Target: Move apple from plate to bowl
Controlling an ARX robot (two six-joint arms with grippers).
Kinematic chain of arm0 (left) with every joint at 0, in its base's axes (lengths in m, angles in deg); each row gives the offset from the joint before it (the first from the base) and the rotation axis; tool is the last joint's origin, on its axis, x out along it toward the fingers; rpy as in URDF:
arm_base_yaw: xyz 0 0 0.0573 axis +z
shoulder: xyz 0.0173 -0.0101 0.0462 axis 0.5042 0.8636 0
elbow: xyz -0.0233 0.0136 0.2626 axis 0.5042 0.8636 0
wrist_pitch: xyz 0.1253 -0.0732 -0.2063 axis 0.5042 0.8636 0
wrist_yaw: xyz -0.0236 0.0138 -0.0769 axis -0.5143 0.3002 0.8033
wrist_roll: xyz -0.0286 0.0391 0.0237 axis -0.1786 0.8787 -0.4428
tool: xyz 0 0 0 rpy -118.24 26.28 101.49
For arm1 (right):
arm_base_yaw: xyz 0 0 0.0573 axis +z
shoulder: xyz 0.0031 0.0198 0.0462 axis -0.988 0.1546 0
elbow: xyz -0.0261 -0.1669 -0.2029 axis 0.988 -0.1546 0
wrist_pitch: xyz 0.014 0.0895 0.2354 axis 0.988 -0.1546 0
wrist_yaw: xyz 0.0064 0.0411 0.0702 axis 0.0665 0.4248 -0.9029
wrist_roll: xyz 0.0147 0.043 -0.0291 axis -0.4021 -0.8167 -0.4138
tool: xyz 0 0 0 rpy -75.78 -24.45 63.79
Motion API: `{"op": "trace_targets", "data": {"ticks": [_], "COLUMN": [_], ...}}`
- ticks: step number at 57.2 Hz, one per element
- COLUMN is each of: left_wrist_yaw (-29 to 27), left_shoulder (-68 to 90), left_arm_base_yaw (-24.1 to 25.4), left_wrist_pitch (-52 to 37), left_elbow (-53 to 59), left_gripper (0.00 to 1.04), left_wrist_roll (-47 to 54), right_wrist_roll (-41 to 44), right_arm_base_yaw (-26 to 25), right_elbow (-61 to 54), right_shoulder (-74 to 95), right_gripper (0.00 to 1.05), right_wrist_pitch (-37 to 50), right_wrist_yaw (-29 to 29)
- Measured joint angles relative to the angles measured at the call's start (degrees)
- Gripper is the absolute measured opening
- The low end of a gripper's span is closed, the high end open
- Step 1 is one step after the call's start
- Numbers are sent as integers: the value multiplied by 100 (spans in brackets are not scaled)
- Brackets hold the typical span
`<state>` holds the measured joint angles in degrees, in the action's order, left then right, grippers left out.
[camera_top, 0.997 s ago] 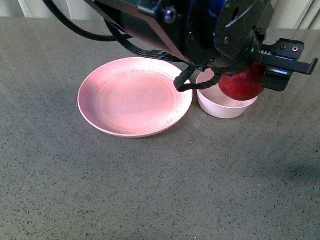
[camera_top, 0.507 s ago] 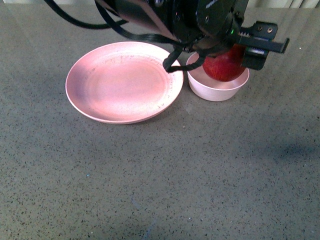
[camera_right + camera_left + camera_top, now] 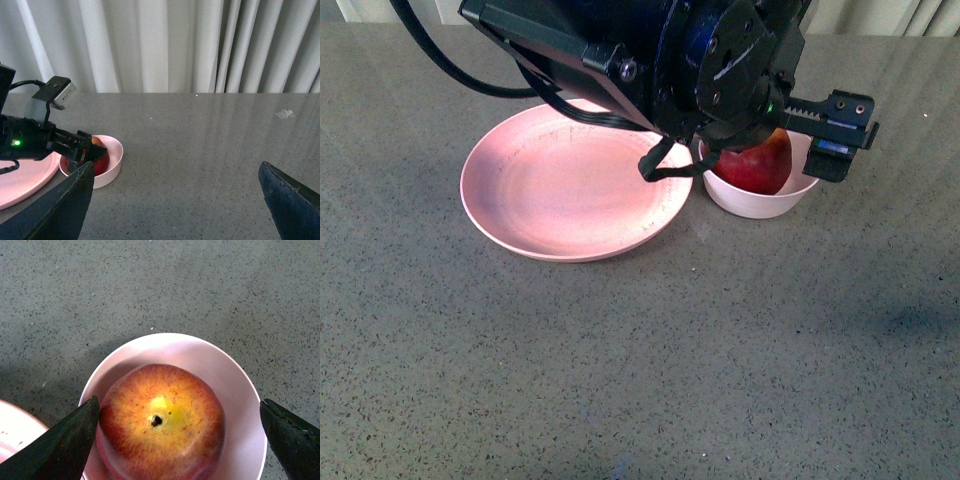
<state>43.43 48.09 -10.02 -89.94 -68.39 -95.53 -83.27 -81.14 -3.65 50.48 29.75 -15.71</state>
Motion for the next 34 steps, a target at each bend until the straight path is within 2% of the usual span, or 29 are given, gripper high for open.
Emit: {"op": "trace_targets", "data": {"ticks": [15,25,34], "left_wrist_yaw": [131,129,129], "left_shoulder": [-822,-1558,-2210], "left_arm_base_yaw": [197,704,1373], "left_wrist_pitch": [-219,-345,-411], "left_elbow": [693,1228,2013], "left_gripper": [96,96,96], "left_wrist_roll": [-151,-146,-131], "right_wrist_roll": [0,0,0], "right_arm_base_yaw": [0,0,0], "right_elbow": [0,0,0], "right_shoulder": [0,0,0], "right_gripper": [96,96,96], "right_wrist_pitch": [0,0,0], "right_wrist_yaw": [0,0,0]}}
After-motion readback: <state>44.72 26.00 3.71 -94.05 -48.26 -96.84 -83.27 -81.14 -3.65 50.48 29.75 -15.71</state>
